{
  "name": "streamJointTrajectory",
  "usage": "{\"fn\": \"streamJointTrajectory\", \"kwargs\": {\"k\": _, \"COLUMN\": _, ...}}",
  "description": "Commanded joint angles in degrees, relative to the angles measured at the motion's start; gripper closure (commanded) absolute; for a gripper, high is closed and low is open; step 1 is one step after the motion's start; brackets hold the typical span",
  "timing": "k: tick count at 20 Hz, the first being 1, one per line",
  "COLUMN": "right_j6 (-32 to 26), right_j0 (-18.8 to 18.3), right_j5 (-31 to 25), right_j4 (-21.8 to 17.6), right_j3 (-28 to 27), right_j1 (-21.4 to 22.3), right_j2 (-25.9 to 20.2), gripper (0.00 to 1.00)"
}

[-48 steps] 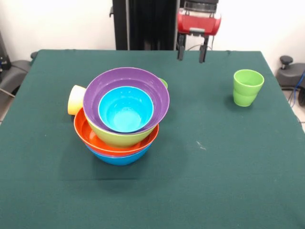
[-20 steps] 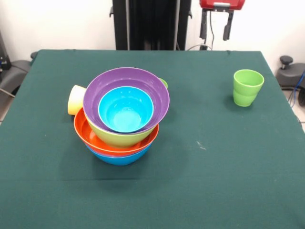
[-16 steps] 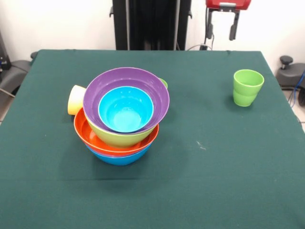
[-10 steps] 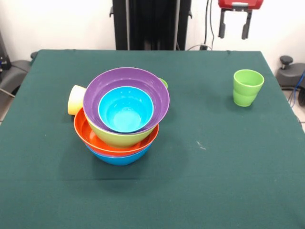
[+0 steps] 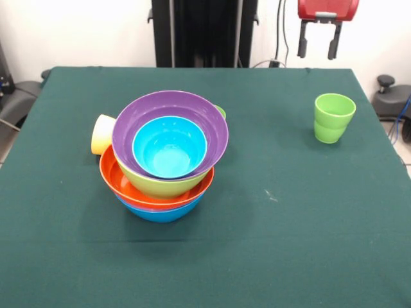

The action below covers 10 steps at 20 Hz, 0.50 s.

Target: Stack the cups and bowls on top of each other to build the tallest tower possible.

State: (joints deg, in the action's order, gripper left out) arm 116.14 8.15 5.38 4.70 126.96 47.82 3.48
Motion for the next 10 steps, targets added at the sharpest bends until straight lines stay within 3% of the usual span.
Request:
{"fn": "streamJointTrajectory", "kwargs": {"k": 1, "right_j6": 9.56, "right_j0": -1.70, "right_j5": 5.09, "right_j4": -1.10, "right_j3": -1.43, "right_j1": -6.28, "right_j2": -2.95, "gripper": 0.00}}
{"fn": "streamJointTrajectory", "kwargs": {"k": 10, "right_j6": 9.69, "right_j0": -3.36, "right_j5": 9.66, "right_j4": -1.82, "right_j3": -2.03, "right_j1": -10.10, "right_j2": -4.17, "gripper": 0.00}}
